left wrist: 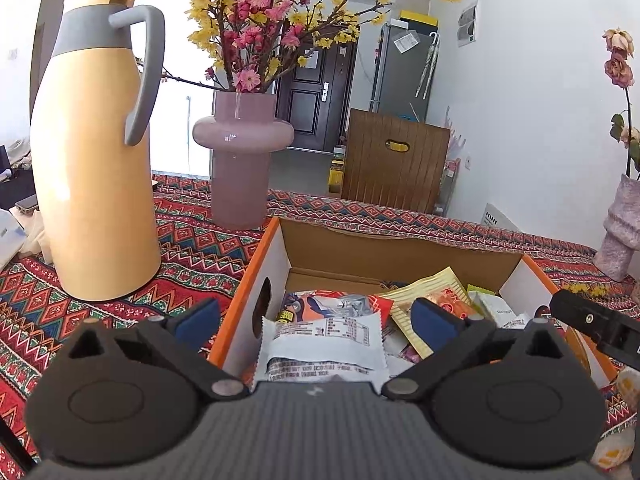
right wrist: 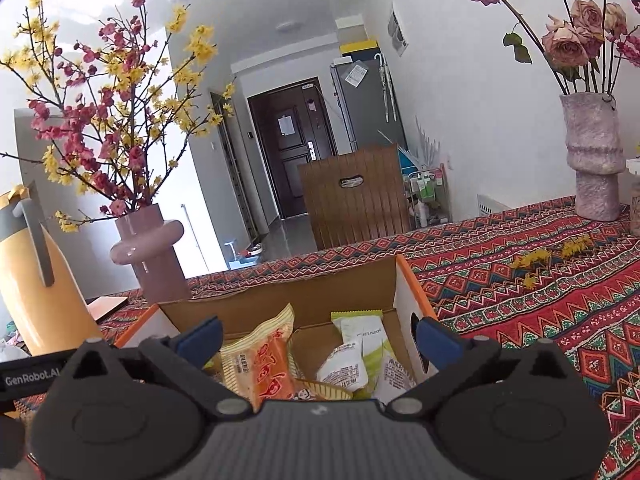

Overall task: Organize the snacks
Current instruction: 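Carry the white packet and biscuit packet into the box and release both, then move both tools back over the remaining snacks on the cloth, then grasp a white packet with the right gripper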

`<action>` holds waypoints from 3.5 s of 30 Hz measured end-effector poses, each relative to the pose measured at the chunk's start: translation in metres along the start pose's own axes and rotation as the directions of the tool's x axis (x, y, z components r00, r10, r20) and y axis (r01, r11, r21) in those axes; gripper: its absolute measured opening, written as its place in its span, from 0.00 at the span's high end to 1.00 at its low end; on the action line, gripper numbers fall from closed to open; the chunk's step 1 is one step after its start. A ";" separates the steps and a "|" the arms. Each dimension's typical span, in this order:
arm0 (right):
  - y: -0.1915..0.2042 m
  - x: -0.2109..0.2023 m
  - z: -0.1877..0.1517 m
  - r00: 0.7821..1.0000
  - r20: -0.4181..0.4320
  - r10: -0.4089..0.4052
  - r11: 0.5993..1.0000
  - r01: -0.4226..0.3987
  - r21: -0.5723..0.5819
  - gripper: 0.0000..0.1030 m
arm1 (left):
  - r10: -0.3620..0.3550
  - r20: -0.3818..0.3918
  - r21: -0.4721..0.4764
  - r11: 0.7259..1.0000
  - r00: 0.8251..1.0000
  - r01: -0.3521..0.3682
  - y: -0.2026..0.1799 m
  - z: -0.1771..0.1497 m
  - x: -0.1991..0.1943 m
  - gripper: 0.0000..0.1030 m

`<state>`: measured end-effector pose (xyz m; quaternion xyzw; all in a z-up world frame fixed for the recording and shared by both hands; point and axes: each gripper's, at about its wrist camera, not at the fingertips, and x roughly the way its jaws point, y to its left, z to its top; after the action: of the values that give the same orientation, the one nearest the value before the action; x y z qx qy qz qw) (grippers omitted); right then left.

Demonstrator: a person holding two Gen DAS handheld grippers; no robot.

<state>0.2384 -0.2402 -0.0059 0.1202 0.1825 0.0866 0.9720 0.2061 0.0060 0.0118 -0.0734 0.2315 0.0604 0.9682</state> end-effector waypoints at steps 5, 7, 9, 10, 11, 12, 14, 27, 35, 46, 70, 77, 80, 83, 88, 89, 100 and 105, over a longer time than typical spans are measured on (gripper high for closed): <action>0.000 -0.006 0.003 1.000 0.013 -0.010 1.000 0.010 -0.005 0.00 | 0.020 -0.004 0.005 1.000 1.000 -0.020 -0.002 0.001 -0.006 0.00; 0.001 -0.011 0.006 1.000 0.026 -0.016 1.000 0.017 -0.009 0.00 | 0.023 0.013 0.012 1.000 1.000 -0.023 -0.004 0.004 -0.014 0.00; 0.001 -0.018 0.010 0.999 0.039 -0.026 1.000 0.026 -0.015 0.00 | 0.035 0.022 0.022 0.999 0.999 -0.035 -0.006 0.008 -0.022 0.00; 0.001 -0.023 0.012 0.998 0.046 -0.031 0.999 0.032 -0.018 0.00 | 0.035 0.024 0.027 0.999 0.999 -0.036 -0.007 0.009 -0.027 0.00; 0.002 -0.027 0.014 0.998 0.052 -0.036 0.999 0.037 -0.022 0.00 | 0.031 0.027 0.029 0.999 0.999 -0.032 -0.007 0.011 -0.032 0.00; 0.002 -0.033 0.016 0.997 0.061 -0.039 0.999 0.040 -0.026 0.00 | 0.027 0.030 0.031 0.999 0.999 -0.028 -0.007 0.012 -0.037 0.00; 0.001 -0.044 0.018 0.997 0.075 -0.035 0.999 0.038 -0.033 0.00 | 0.016 0.035 0.040 0.999 0.999 -0.017 -0.006 0.013 -0.047 0.00; -0.003 -0.103 -0.007 0.999 0.033 -0.030 0.992 0.033 -0.120 0.00 | -0.001 -0.049 0.097 0.995 0.999 0.006 0.011 -0.011 -0.077 0.00; -0.008 -0.117 -0.041 0.996 -0.077 -0.051 0.985 0.037 -0.168 0.00 | 0.014 -0.125 0.137 0.991 0.992 0.004 0.027 -0.044 -0.080 0.00; -0.010 -0.126 -0.079 0.971 -0.231 -0.065 0.977 0.014 -0.215 0.00 | 0.006 -0.208 0.133 0.991 0.978 0.022 0.038 -0.081 -0.068 0.00; -0.006 -0.081 -0.091 0.906 -0.409 -0.110 0.967 0.003 -0.253 0.00 | -0.017 -0.233 0.084 0.996 0.972 0.037 0.046 -0.088 -0.062 0.00; -0.003 -0.093 -0.088 0.919 -0.387 -0.069 0.968 -0.032 -0.249 0.41 | -0.016 -0.236 0.079 0.996 0.972 0.036 0.047 -0.088 -0.061 0.00; -0.003 -0.098 -0.087 0.922 -0.384 -0.045 0.970 -0.051 -0.237 0.57 | -0.016 -0.234 0.079 0.996 0.972 0.035 0.047 -0.088 -0.061 0.00; -0.005 -0.102 -0.087 0.931 -0.364 -0.035 0.973 -0.052 -0.225 0.60 | -0.014 -0.235 0.077 0.997 0.972 0.033 0.047 -0.088 -0.061 0.00; -0.007 -0.109 -0.076 0.960 -0.276 -0.042 0.977 -0.018 -0.211 0.60 | -0.012 -0.235 0.077 0.997 0.972 0.031 0.048 -0.088 -0.061 0.00; -0.009 -0.109 -0.074 0.965 -0.260 -0.043 0.979 -0.011 -0.204 0.60 | -0.013 -0.235 0.076 0.997 0.972 0.031 0.048 -0.088 -0.061 0.00; -0.027 -0.098 -0.068 0.987 -0.146 -0.073 0.995 0.062 -0.080 0.60 | -0.007 -0.236 0.079 0.997 0.972 0.027 0.047 -0.089 -0.061 0.00; -0.031 -0.100 -0.070 0.990 -0.128 -0.063 0.997 0.055 -0.063 0.60 | 0.007 -0.235 0.088 0.996 0.972 0.014 0.046 -0.089 -0.060 0.00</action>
<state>0.1243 -0.2765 -0.0436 0.0800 0.2463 0.0709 0.9633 0.1071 0.0308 -0.0445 -0.0373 0.3470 0.0392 0.9363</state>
